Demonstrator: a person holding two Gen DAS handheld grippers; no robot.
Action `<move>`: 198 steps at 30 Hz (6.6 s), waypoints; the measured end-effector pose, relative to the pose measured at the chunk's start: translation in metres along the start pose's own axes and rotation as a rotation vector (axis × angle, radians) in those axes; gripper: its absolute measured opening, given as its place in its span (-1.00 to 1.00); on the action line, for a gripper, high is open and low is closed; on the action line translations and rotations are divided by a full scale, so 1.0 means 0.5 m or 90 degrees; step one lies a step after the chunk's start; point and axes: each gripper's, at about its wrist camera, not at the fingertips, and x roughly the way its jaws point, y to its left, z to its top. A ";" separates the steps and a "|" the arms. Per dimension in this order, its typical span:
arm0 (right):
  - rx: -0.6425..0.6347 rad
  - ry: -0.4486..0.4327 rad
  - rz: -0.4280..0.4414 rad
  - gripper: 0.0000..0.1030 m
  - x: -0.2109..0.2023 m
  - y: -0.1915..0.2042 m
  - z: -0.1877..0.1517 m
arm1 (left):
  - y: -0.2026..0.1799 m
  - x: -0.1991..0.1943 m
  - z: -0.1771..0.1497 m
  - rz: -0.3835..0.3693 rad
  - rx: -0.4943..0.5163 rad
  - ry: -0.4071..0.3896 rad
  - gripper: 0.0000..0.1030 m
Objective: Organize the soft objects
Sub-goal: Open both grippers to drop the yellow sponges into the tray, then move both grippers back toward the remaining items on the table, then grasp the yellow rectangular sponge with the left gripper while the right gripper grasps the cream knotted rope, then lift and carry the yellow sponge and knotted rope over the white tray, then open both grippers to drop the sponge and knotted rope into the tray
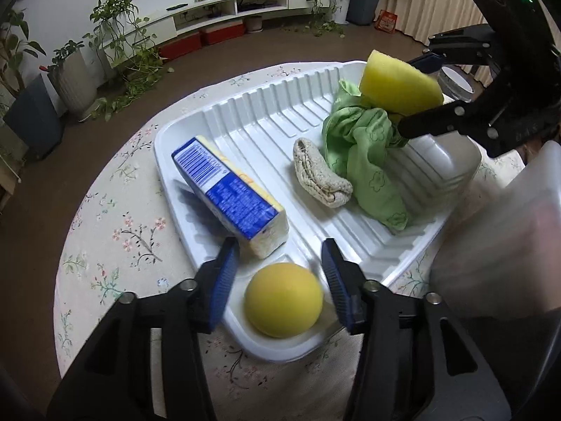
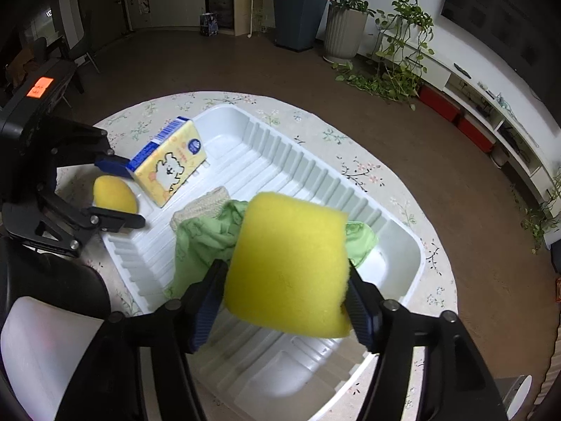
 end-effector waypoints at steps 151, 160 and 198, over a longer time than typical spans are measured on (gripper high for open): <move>0.276 -0.229 -0.005 -0.73 -0.435 0.320 -0.469 | -0.283 -0.415 -0.328 0.052 -0.208 -0.140 -0.56; 0.219 -0.226 -0.027 -0.73 -0.438 0.170 -0.311 | -0.142 -0.418 -0.143 0.089 -0.150 -0.139 -0.56; 0.155 0.077 0.077 -0.72 -0.072 -0.030 -0.111 | -0.011 0.055 0.171 0.028 -0.017 0.070 -0.53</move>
